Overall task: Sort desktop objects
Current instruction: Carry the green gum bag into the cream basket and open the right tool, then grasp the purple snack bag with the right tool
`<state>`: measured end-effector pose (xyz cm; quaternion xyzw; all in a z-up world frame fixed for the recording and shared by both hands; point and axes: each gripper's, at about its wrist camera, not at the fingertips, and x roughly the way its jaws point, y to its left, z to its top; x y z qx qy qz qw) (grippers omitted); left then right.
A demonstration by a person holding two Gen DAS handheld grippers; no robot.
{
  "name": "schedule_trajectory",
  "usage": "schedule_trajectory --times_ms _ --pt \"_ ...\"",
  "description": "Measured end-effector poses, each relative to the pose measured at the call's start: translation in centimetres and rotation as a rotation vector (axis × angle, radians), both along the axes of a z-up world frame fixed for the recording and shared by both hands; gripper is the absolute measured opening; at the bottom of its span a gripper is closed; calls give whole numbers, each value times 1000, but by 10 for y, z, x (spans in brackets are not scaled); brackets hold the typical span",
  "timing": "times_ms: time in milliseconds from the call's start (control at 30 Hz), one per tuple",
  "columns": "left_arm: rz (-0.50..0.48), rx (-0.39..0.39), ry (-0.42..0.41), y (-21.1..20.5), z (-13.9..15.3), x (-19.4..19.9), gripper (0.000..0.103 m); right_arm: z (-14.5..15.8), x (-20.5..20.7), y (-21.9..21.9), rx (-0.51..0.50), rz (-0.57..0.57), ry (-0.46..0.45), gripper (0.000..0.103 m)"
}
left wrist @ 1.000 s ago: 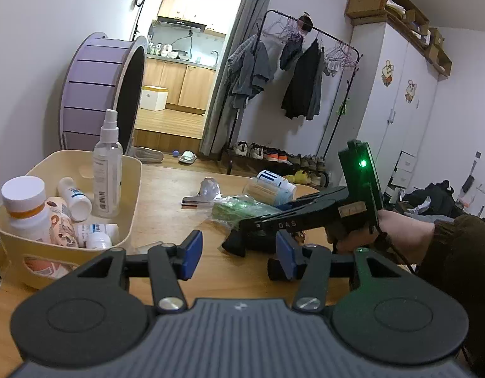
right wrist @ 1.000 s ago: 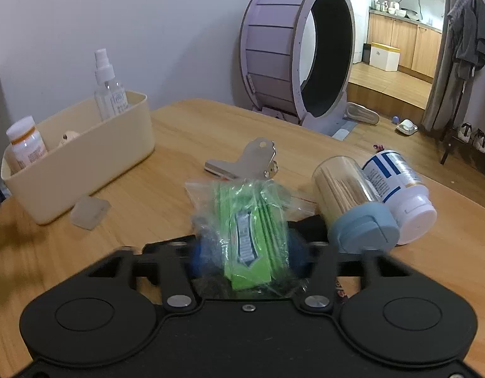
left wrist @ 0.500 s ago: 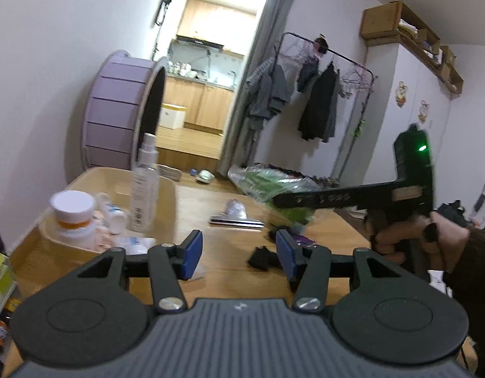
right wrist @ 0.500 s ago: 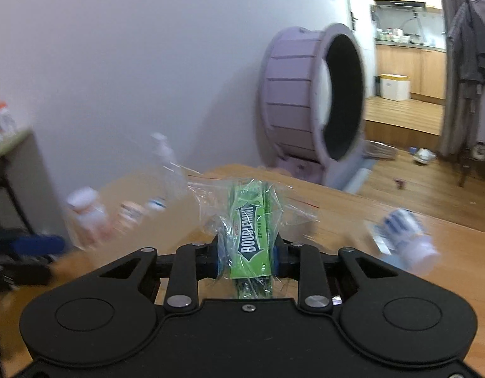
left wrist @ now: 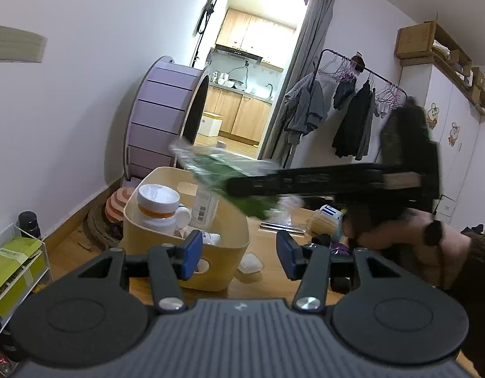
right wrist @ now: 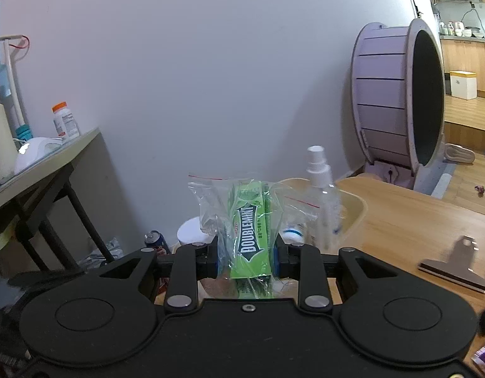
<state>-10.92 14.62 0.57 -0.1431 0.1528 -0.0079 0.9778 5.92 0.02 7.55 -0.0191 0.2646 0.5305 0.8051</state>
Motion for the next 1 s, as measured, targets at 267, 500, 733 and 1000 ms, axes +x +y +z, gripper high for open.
schedule_trajectory --times_ms 267,500,733,1000 --pt "-22 3 8 -2 1 -1 51 -14 0 20 -59 -51 -31 64" --pt "-60 10 20 -8 0 5 51 3 -2 -45 -43 -137 -106 65" --pt "-136 25 39 -33 -4 18 51 0 5 -126 -97 -308 -155 65" --pt "-182 60 69 -54 -11 29 51 -32 11 -183 -162 -442 -139 65"
